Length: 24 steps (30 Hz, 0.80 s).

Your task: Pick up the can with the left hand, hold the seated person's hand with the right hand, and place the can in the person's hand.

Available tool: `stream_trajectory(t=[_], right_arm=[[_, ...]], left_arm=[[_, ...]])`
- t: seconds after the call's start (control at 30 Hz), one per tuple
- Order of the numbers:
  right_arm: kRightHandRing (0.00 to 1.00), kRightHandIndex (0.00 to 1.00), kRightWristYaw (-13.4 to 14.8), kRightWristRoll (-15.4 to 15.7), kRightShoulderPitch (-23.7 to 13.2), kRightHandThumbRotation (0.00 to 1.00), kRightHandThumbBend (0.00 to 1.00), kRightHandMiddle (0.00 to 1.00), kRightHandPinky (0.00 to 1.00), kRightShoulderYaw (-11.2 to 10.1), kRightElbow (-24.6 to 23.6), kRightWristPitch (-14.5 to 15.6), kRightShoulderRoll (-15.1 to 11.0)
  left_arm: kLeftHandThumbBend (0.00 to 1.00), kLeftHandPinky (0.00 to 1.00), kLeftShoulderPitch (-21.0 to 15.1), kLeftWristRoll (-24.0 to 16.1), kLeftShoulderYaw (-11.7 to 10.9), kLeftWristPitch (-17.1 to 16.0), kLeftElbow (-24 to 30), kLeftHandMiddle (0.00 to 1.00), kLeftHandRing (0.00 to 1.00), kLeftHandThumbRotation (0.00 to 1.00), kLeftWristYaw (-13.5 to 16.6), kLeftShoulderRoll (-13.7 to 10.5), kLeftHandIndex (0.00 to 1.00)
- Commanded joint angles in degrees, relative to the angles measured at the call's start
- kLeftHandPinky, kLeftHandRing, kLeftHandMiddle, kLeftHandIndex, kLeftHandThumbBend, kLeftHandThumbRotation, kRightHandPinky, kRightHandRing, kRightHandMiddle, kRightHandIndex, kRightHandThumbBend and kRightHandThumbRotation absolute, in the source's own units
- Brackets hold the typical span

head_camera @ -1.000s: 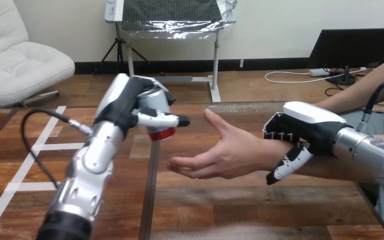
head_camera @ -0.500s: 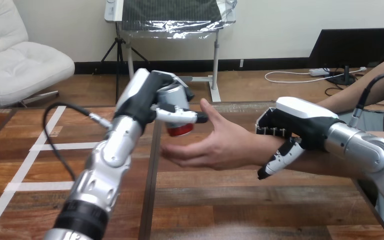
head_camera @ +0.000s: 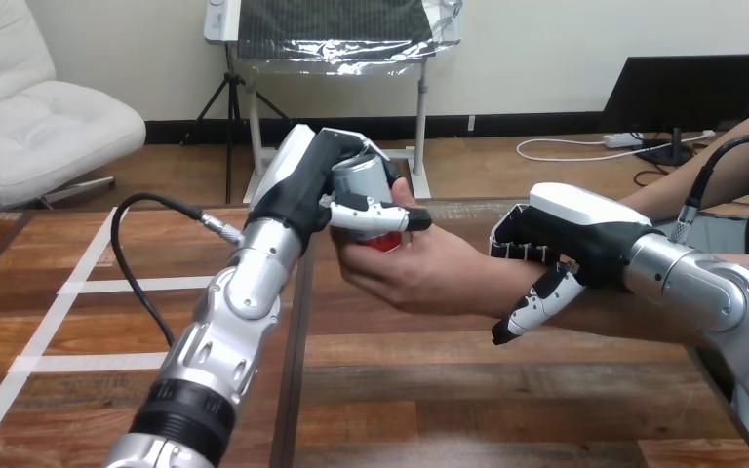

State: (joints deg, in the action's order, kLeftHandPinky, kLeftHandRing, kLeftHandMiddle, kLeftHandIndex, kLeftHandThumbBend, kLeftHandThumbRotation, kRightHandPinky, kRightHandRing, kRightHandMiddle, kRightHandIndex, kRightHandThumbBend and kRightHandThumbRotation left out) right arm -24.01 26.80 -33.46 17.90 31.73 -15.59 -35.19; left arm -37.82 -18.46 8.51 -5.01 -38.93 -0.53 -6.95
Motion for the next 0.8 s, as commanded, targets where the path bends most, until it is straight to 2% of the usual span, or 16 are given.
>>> stream_trajectory(t=[0.0,0.3,0.77], right_arm=[[0.38,0.41,-0.2,-1.8,-0.7,0.14,0.79,0.42,0.35,-0.9,-0.8,0.1,2.0],[0.38,0.41,-0.5,-2.1,-0.6,0.15,0.79,0.42,0.35,-1.2,-1.5,0.5,2.0],[0.37,0.40,-0.7,-2.9,-0.2,0.14,0.79,0.41,0.34,-1.7,-2.6,1.0,1.9]], left_arm=[[0.79,0.31,-5.0,0.4,1.2,-2.6,-1.4,0.39,0.34,0.00,0.2,2.2,0.40],[0.79,0.30,-5.1,-0.1,2.0,-3.1,-2.8,0.40,0.34,0.00,0.8,3.8,0.41],[0.78,0.31,-4.7,-0.1,2.8,-4.8,-4.5,0.41,0.35,0.00,0.9,5.2,0.41]])
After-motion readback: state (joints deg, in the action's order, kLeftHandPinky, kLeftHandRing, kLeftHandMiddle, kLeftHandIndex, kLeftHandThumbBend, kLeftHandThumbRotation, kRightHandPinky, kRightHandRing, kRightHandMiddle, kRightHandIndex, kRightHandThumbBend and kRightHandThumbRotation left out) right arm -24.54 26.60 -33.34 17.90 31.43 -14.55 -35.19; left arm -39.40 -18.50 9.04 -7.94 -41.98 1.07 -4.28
